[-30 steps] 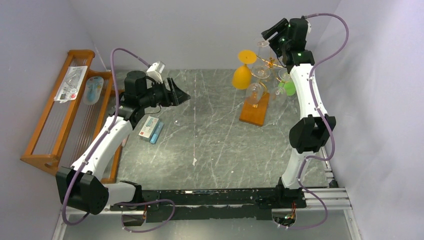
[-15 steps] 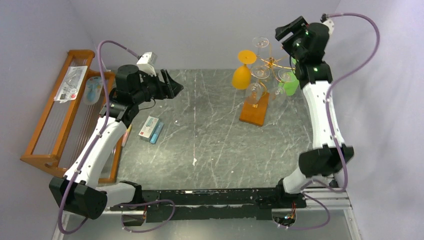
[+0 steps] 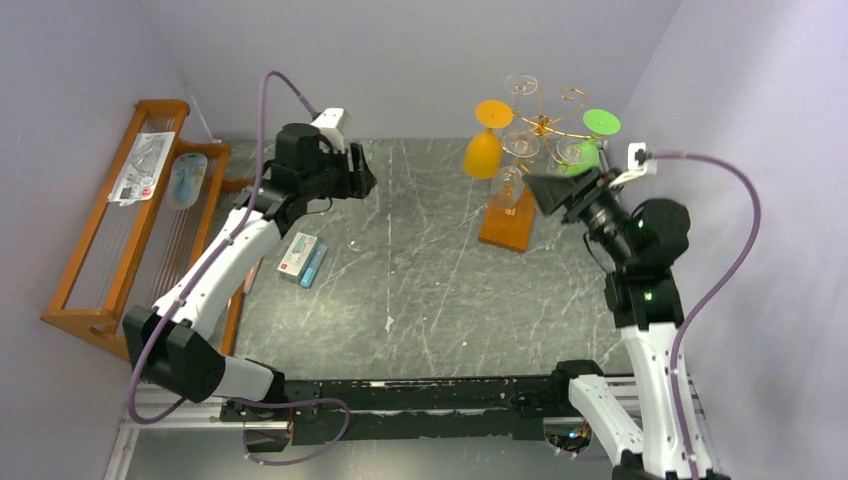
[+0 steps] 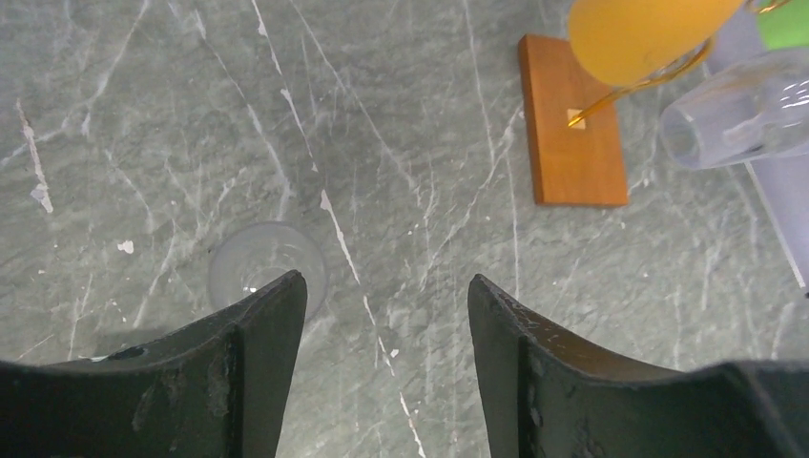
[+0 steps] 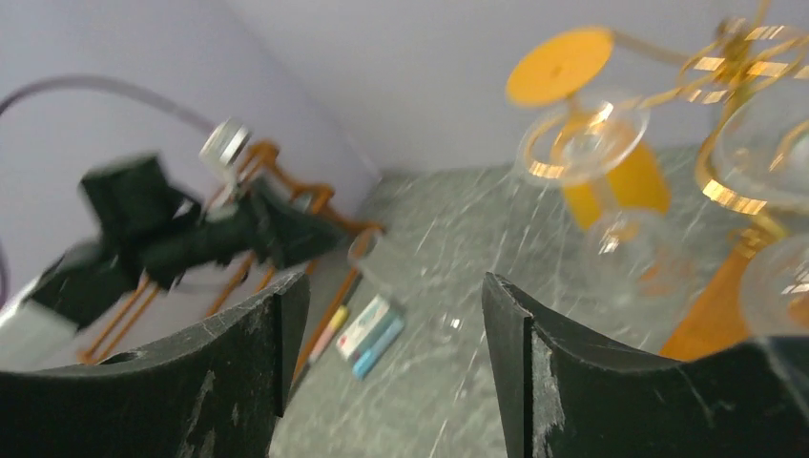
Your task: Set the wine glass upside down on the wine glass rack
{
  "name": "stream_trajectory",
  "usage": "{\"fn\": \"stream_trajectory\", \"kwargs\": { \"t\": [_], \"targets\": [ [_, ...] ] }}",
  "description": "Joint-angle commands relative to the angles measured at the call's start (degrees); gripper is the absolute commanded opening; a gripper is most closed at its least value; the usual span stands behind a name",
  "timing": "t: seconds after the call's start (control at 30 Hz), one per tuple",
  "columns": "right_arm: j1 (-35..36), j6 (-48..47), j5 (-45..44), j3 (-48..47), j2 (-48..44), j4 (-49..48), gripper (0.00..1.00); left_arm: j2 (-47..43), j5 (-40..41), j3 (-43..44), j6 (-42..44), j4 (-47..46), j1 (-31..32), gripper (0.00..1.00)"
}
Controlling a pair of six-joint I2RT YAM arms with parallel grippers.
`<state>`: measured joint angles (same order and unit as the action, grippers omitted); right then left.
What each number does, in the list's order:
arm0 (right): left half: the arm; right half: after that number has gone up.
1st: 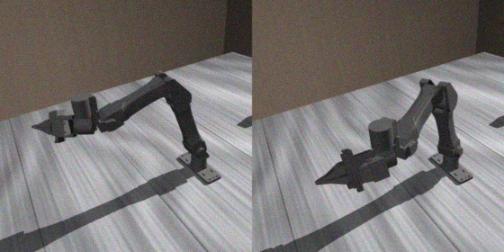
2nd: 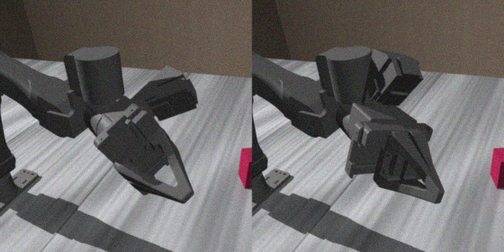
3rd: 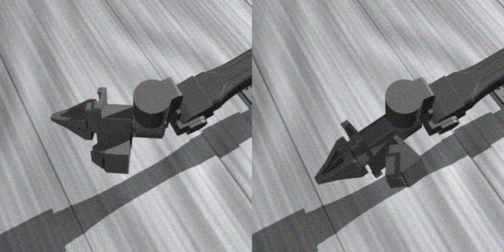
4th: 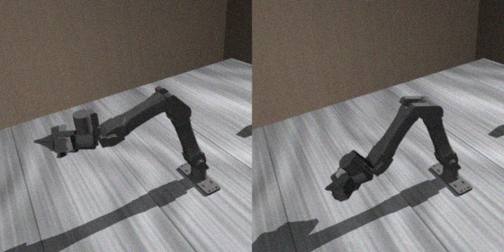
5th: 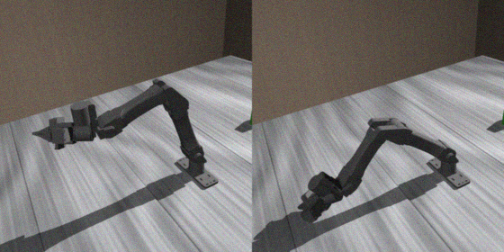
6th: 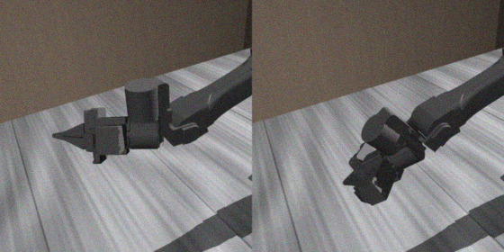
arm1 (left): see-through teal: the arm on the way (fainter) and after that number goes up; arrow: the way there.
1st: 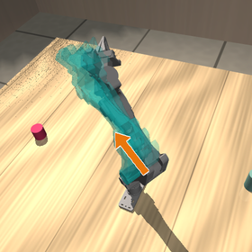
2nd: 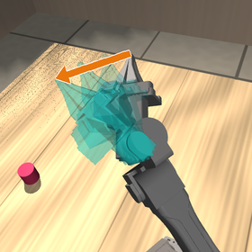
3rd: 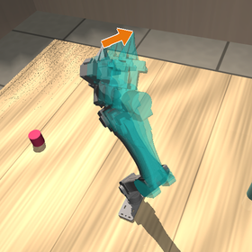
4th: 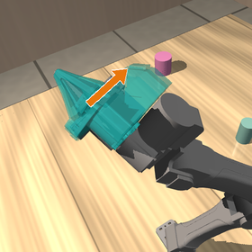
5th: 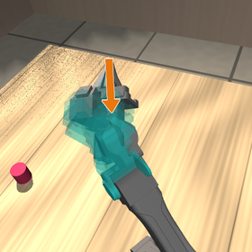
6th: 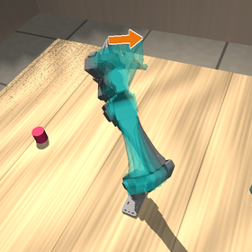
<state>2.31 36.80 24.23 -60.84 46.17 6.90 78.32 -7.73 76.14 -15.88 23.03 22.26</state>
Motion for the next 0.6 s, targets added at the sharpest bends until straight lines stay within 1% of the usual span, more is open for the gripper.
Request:
{"fn": "stream_trajectory", "kwargs": {
  "t": [0.0,0.1,0.17,0.23,0.37,0.5,0.57],
  "targets": [
    [-0.1,-2.8,12.7,5.7,-8.5,2.9,0.70,3.6,8.6,4.1,3.7,3.5,3.5,0.66],
    [-0.1,-7.2,12.7,4.3,-11.6,9.1,0.70,6.3,12.8,5.3,4.0,5.1,4.5,0.62],
    [-0.1,-7.6,13.4,4.1,-12.5,10.9,0.69,7.7,13.9,5.9,4.5,5.9,4.9,0.58],
    [-0.1,-5.7,14.6,5.9,-13.4,10.0,0.67,8.8,14.3,6.8,5.0,6.1,5.5,0.57],
    [-0.1,0.3,18.9,12.2,-14.6,4.6,0.66,10.9,17.1,9.2,5.8,7.3,6.1,0.57],
    [-0.1,3.5,19.0,16.5,-15.7,2.1,0.66,12.9,20.0,10.3,6.3,9.2,6.3,0.57],
    [-0.1,3.9,18.8,18.0,-16.4,1.5,0.70,13.9,21.0,10.4,7.2,10.2,6.9,0.55]
  ]
}}
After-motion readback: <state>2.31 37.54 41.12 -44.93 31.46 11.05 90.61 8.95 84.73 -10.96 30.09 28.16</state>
